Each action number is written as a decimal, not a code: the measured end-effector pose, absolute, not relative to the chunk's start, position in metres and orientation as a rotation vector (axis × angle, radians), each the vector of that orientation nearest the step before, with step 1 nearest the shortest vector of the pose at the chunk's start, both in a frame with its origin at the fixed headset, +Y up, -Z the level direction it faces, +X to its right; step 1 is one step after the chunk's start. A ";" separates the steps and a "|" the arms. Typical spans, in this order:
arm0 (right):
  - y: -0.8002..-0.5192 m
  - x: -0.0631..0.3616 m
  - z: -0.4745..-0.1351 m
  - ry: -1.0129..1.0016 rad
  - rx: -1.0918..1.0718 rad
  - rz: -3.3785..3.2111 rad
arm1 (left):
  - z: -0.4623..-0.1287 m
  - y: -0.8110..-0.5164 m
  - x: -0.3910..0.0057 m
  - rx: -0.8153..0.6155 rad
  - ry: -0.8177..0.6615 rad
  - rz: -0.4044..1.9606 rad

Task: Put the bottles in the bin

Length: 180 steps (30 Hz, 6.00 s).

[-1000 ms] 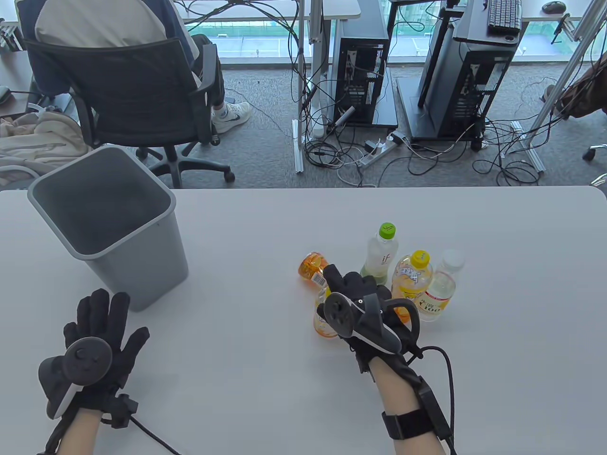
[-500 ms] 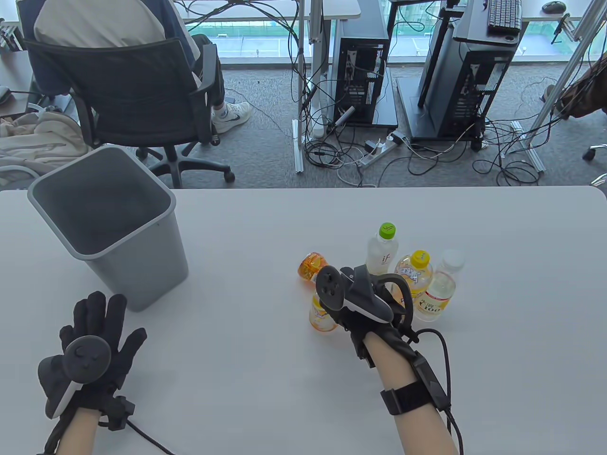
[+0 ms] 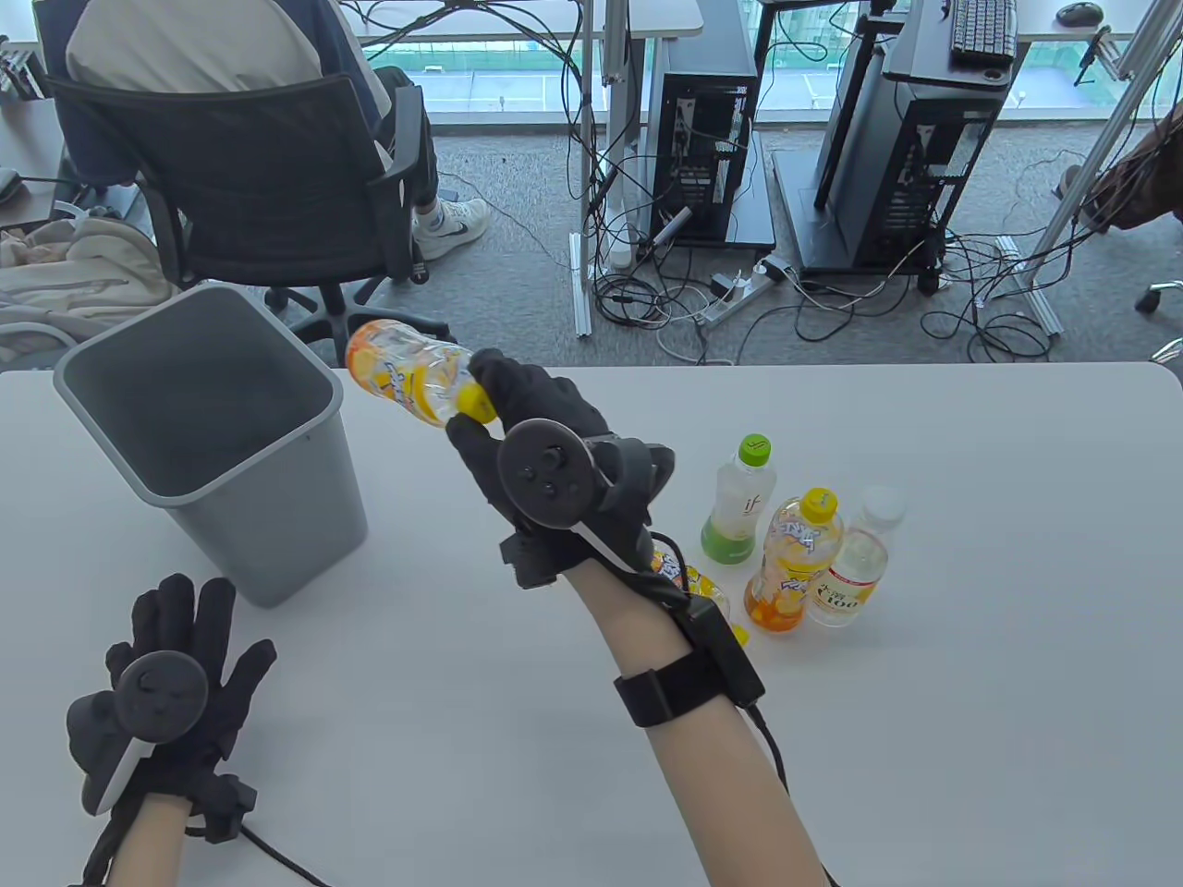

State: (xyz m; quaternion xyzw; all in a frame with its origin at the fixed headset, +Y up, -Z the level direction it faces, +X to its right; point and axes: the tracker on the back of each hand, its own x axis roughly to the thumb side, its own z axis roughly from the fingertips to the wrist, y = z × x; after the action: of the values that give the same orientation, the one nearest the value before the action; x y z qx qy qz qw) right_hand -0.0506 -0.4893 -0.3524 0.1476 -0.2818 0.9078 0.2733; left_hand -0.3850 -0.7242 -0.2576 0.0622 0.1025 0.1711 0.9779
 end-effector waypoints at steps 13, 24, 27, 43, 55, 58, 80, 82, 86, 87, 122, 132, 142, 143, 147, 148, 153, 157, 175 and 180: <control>-0.527 -0.143 -0.384 -0.548 0.351 2.387 | -0.257 -0.724 -0.386 0.109 0.230 0.340; -0.546 -0.146 -0.392 -0.483 0.425 2.432 | -0.256 -0.724 -0.389 0.089 0.262 0.328; -0.550 -0.122 -0.394 -0.556 0.436 2.539 | -0.256 -0.723 -0.390 0.089 0.263 0.332; -0.648 0.062 -0.389 -0.278 0.018 2.888 | -0.257 -0.724 -0.401 0.082 0.293 0.387; -0.730 0.095 -0.334 -0.011 -0.076 2.995 | -0.260 -0.727 -0.404 0.048 0.285 0.413; -0.742 0.092 -0.333 -0.017 -0.090 3.238 | -0.261 -0.727 -0.403 0.041 0.279 0.409; -0.738 0.082 -0.333 -0.219 -0.123 3.073 | -0.263 -0.729 -0.400 0.022 0.274 0.395; -0.729 0.076 -0.332 -0.265 -0.081 3.056 | -0.263 -0.729 -0.401 0.021 0.273 0.392; -0.704 0.060 -0.337 -0.366 0.010 3.018 | -0.263 -0.730 -0.401 0.021 0.274 0.384; -0.697 0.055 -0.338 -0.383 0.024 3.012 | -0.263 -0.730 -0.401 0.022 0.275 0.382; -0.542 -0.197 -0.357 -1.198 0.709 3.067 | -0.261 -0.736 -0.395 -0.018 0.314 0.288; -0.553 -0.230 -0.360 -1.485 0.797 3.175 | -0.261 -0.737 -0.395 -0.017 0.309 0.282; -0.539 -0.216 -0.345 -1.602 0.766 3.005 | -0.262 -0.738 -0.395 -0.014 0.312 0.289; -0.536 -0.211 -0.345 -1.556 0.773 3.012 | -0.262 -0.738 -0.396 -0.014 0.313 0.290; -0.527 -0.186 -0.349 -1.483 0.766 3.083 | -0.262 -0.738 -0.396 -0.014 0.312 0.291; -0.526 -0.179 -0.351 -1.474 0.759 3.106 | -0.262 -0.738 -0.396 -0.015 0.312 0.292; -0.514 -0.124 -0.366 -1.408 0.578 3.221 | -0.262 -0.738 -0.398 -0.019 0.311 0.306; -0.505 -0.065 -0.380 -1.188 0.339 3.285 | -0.262 -0.738 -0.400 -0.016 0.310 0.320; -0.570 0.112 -0.421 -0.244 -0.357 3.448 | -0.271 -0.741 -0.399 -0.065 0.278 0.319; -0.587 0.114 -0.429 -0.020 -0.349 3.456 | -0.274 -0.743 -0.398 -0.087 0.276 0.311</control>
State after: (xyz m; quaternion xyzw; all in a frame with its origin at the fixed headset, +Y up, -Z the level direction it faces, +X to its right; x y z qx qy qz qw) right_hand 0.1141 -0.5866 -0.4287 -0.0992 -0.0058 0.9812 -0.1654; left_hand -0.3975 -0.7426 -0.2740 -0.0429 0.1370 0.1545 0.9775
